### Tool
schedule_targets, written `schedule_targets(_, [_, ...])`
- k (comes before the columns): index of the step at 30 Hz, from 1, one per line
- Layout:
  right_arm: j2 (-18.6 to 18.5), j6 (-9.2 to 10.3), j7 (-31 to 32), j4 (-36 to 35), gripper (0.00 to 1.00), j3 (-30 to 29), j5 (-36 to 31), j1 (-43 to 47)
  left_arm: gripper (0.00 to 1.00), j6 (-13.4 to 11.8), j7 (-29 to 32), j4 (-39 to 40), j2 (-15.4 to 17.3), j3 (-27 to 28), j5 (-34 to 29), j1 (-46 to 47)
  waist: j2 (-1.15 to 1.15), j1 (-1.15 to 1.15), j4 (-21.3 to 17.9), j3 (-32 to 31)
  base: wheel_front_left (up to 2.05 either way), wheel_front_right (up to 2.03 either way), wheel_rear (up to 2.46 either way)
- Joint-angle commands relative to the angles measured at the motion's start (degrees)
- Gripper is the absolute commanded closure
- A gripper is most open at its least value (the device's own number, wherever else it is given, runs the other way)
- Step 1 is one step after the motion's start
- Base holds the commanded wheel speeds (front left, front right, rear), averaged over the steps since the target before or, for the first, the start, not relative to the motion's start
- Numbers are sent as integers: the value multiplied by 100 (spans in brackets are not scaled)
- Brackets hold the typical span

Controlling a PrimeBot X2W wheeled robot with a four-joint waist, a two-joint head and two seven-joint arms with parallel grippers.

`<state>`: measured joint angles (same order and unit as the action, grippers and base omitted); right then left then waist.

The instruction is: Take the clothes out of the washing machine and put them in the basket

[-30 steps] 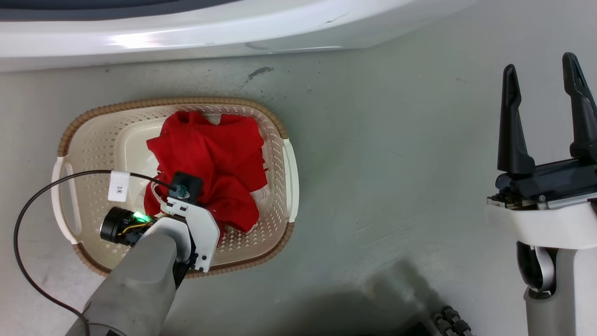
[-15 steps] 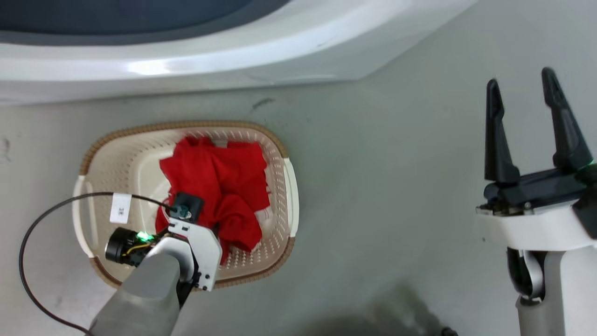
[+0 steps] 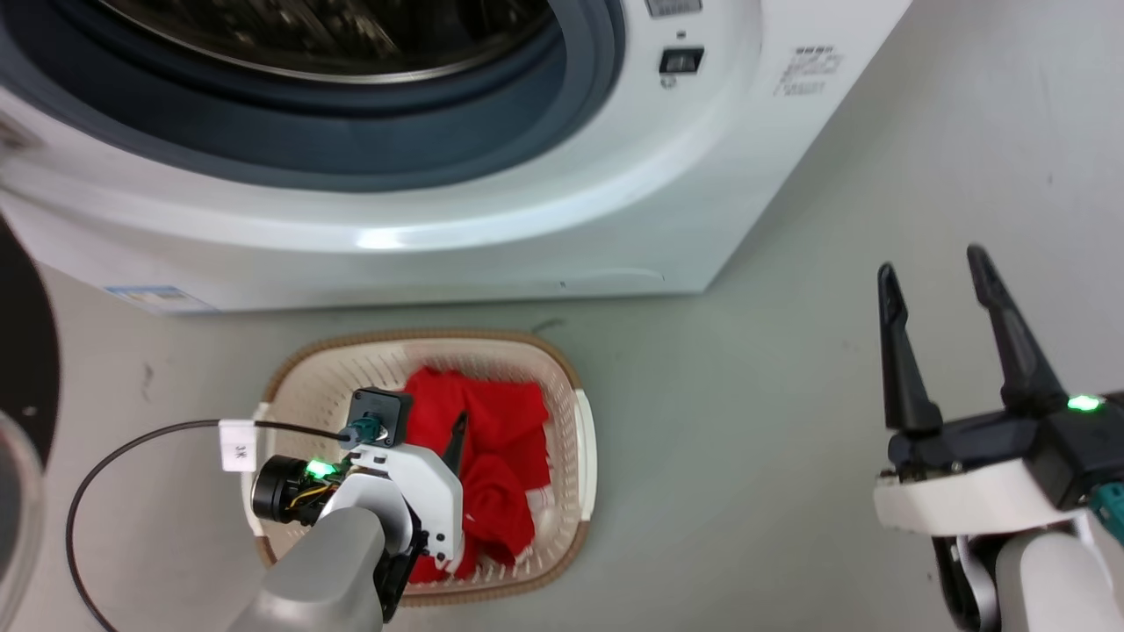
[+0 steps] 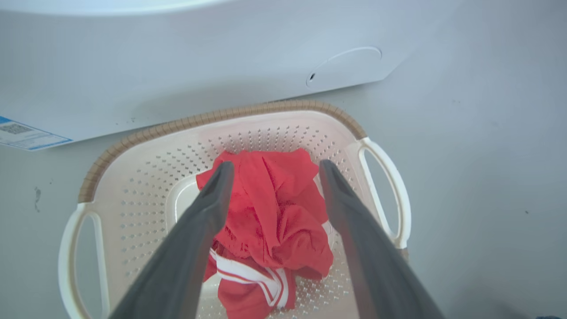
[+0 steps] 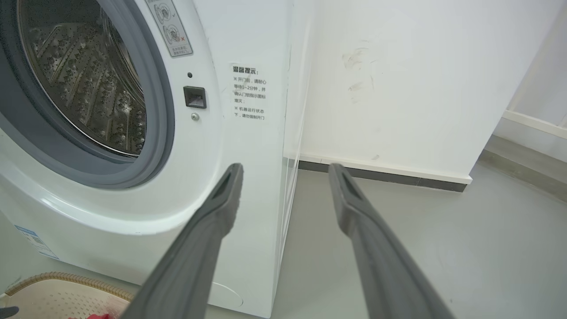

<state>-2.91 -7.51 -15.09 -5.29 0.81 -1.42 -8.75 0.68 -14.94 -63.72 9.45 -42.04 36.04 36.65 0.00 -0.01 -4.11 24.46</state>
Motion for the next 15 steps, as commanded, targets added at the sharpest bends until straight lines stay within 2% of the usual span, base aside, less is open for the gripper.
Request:
schedule_targets(1, [7, 4, -10, 32, 0, 2, -4, 129, 0, -77, -28, 206, 74, 105, -51, -207, 0, 1, 170, -397, 0, 0, 0])
schedule_targets(9, [7, 4, -11, 121, 0, 34, -30, 568, 0, -595, -26, 2213, 311, 1353, -693, -1314, 0, 1, 301, -1114, 0, 0, 0])
schedule_targets(15, [7, 4, -11, 152, 0, 29, -16, 849, 0, -799, -27, 3610, 267, 2364, -1393, -2151, 0, 1, 388, -1544, 0, 0, 0])
